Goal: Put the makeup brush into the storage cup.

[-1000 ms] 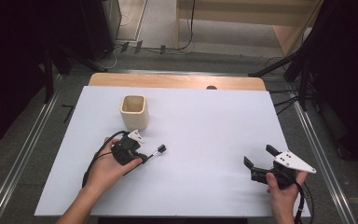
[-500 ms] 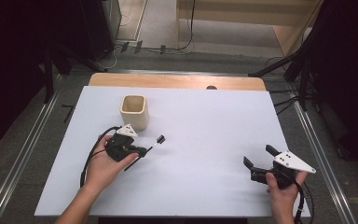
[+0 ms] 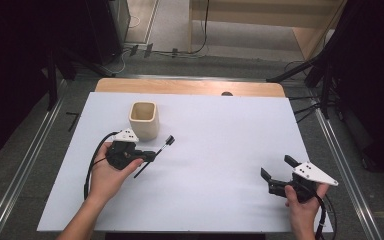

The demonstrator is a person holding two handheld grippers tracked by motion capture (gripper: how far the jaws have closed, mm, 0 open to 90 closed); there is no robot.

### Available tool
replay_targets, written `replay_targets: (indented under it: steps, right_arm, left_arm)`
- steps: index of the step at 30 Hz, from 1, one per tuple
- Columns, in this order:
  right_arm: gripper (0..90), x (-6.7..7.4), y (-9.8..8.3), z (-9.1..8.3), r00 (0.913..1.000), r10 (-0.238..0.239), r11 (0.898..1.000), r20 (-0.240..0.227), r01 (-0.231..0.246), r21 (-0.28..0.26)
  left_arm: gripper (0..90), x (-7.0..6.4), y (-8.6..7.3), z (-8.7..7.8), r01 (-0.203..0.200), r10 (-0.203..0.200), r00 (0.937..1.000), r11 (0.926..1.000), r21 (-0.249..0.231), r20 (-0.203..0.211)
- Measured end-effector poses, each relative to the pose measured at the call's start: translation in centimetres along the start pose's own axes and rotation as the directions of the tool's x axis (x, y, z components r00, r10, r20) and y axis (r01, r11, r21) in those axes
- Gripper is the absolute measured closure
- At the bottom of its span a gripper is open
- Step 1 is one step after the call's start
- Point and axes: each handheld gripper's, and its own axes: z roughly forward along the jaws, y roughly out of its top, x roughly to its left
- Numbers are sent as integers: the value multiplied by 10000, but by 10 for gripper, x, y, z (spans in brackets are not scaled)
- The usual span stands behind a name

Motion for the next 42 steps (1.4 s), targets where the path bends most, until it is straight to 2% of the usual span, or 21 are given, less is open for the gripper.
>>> replay_targets:
  steps: [6,11,15,19,26,36,39,42]
  right_arm:
    - [50,0,0,0,10000,-35,10000,-39,35,9]
    - [49,1,0,0,10000,-37,10000,-56,37,-17]
    - [46,1,0,0,10000,-25,10000,-42,25,-23]
    - [43,0,0,0,10000,-30,10000,-25,29,-32]
    - [40,1,0,0,10000,-35,10000,-41,34,-33]
    - [31,1,0,0,10000,-34,10000,-70,34,-79]
    - [26,1,0,0,10000,-26,10000,-63,26,-56]
    - [25,1,0,0,10000,-32,10000,-53,32,-58]
  left_arm:
    - [869,1,2,-7,-66,61,9999,9983,-578,-86]
    - [868,2,5,-15,-50,43,10000,9922,-1244,-64]
    - [868,3,6,-19,-23,17,10000,9876,-1567,-40]
    - [868,3,7,-22,-76,44,9998,9842,-1769,-185]
    - [868,4,7,-27,-155,86,9995,9709,-2390,-296]
    - [868,8,10,-34,11,-100,9996,9489,-3157,-268]
    - [868,9,11,-35,-120,5,9994,9436,-3308,-347]
    - [868,10,12,-37,-121,-25,9992,9334,-3586,-404]
